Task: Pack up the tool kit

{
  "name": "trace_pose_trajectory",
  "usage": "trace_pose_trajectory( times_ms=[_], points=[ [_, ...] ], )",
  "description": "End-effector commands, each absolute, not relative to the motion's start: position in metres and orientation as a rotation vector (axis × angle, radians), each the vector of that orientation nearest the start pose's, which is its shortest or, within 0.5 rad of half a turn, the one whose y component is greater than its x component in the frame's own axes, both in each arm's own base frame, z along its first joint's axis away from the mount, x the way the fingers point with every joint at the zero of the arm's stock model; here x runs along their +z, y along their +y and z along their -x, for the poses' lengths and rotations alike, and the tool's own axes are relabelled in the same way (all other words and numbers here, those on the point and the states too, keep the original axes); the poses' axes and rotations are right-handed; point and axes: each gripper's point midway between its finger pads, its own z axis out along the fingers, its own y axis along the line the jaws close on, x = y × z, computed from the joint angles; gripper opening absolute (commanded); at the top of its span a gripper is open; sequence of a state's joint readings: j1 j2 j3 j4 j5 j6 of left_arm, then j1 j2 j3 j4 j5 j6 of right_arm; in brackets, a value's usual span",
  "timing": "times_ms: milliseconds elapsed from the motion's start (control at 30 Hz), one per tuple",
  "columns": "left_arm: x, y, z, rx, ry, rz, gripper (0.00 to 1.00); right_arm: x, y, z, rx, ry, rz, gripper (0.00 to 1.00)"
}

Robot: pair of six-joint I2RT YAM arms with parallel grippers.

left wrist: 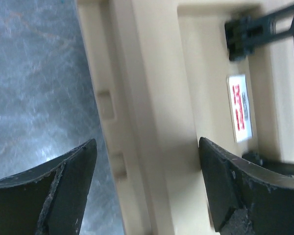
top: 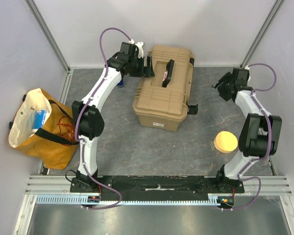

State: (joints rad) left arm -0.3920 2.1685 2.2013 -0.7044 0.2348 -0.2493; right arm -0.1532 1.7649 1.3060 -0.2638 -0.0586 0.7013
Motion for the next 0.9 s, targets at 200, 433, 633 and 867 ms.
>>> trace_pose_trajectory(
  times_ms=[200,433,633,867],
  points=[
    [0.270,-0.218,-0.423,-0.576,2.267,-0.270,0.92,0.131,0.002,-0.384,0.506,2.179,-0.915,0.77],
    [0.277,-0.219,-0.383,-0.707,2.242,-0.263,0.92,0.096,0.027,-0.342,0.674,2.171,-1.030,0.78],
    [0.249,-0.228,-0.360,-0.802,2.297,-0.261,0.92,0.089,0.057,-0.333,1.002,1.988,-1.089,0.77],
    [0.204,-0.237,-0.337,-0.758,2.397,-0.378,0.90,0.103,0.067,-0.336,1.141,1.844,-1.114,0.78]
  ],
)
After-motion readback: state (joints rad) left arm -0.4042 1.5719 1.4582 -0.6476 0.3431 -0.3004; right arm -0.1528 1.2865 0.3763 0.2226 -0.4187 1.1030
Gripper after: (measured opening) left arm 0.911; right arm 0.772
